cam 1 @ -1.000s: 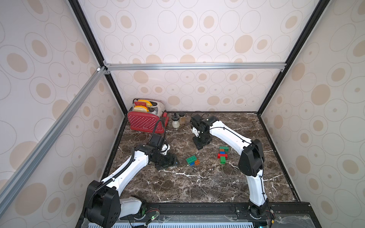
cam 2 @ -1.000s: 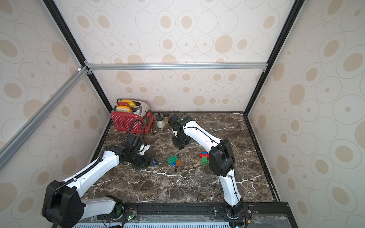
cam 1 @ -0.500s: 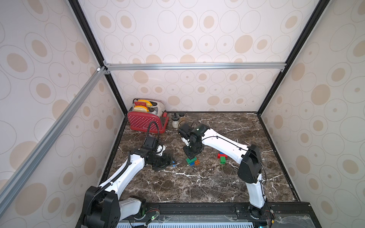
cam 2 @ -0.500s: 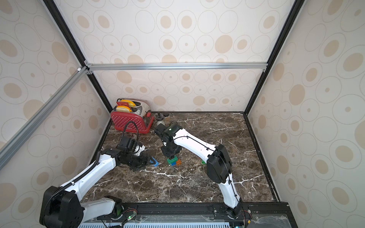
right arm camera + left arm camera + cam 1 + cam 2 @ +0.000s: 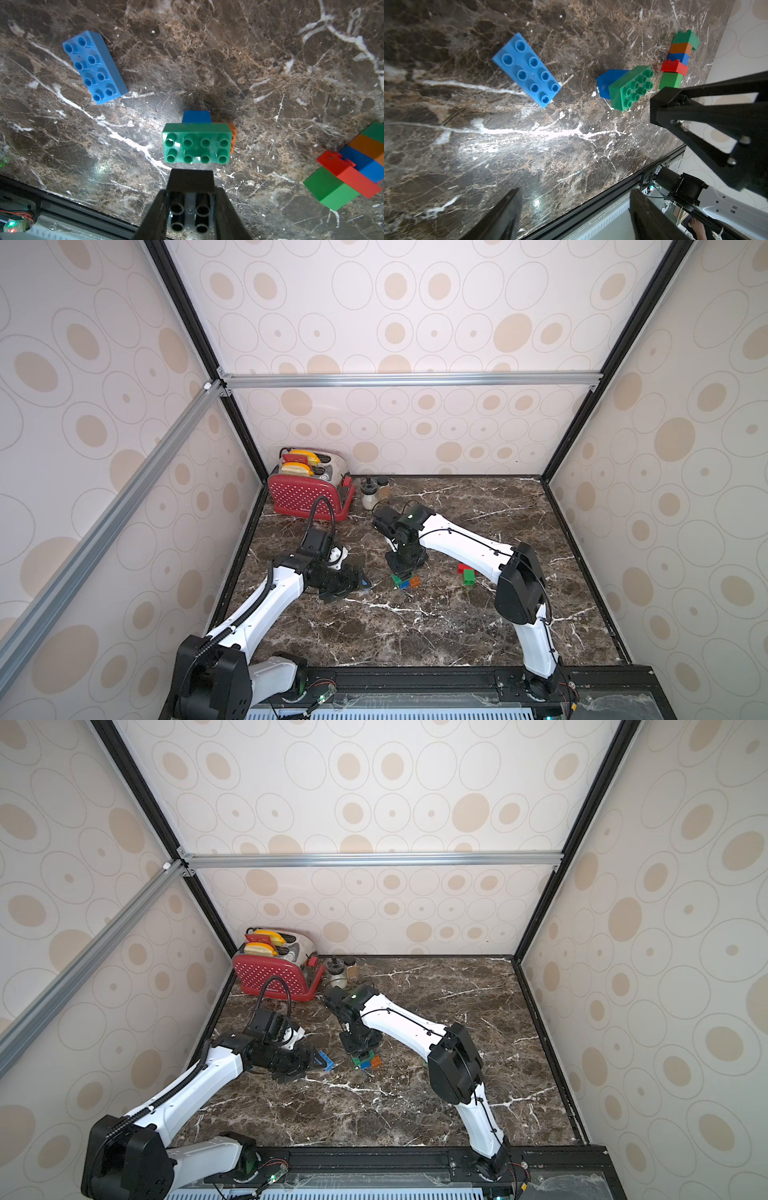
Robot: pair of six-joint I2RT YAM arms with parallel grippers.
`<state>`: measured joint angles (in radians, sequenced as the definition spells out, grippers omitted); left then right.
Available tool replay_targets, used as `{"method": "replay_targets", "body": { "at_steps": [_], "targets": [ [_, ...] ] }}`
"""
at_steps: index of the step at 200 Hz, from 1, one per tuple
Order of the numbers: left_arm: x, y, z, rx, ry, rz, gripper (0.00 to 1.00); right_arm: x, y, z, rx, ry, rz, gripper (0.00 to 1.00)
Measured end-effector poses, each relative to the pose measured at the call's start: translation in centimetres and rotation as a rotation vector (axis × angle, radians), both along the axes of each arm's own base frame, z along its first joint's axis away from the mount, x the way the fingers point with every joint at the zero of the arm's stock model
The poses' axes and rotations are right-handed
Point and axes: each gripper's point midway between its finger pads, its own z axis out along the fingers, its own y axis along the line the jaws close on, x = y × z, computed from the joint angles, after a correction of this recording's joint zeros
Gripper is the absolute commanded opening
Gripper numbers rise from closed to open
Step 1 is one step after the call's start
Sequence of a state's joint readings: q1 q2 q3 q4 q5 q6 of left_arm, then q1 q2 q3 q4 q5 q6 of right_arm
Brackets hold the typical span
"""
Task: Assemble the letter f with lego
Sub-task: Assemble the lego brick with the lego brick.
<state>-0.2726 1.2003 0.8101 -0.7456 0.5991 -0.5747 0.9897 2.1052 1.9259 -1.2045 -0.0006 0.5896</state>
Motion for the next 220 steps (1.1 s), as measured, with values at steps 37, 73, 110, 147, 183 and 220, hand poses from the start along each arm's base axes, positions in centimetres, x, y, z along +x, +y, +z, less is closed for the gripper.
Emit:
{"method": "replay_targets", "body": {
  "at_steps": [37, 73, 110, 147, 183, 220],
  "targets": [
    [0.0, 0.0, 0.0, 0.000, 0.000, 0.002, 0.83, 0.0, 0.0, -1.1, -0.016, 0.011, -0.001, 0.32],
    [0.0, 0.1, -0.1, 0.000, 0.002, 0.003, 0.83, 0.0, 0.1, -1.8, -0.029, 0.018, -0.001, 0.32],
    [-0.1, 0.1, -0.1, 0.001, 0.004, 0.003, 0.83, 0.1, 0.1, -1.9, -0.030, 0.016, 0.000, 0.33],
    [-0.1, 0.1, -0.1, 0.001, 0.005, 0.003, 0.83, 0.3, 0.4, -1.5, -0.018, 0.006, 0.004, 0.33],
    [-0.1, 0.1, -0.2, 0.002, 0.007, 0.003, 0.83, 0.6, 0.4, -1.3, -0.012, 0.003, 0.008, 0.33],
    [-0.1, 0.1, -0.2, 0.002, 0.007, 0.003, 0.83, 0.9, 0.3, -1.3, -0.010, 0.001, 0.010, 0.33]
  ]
}}
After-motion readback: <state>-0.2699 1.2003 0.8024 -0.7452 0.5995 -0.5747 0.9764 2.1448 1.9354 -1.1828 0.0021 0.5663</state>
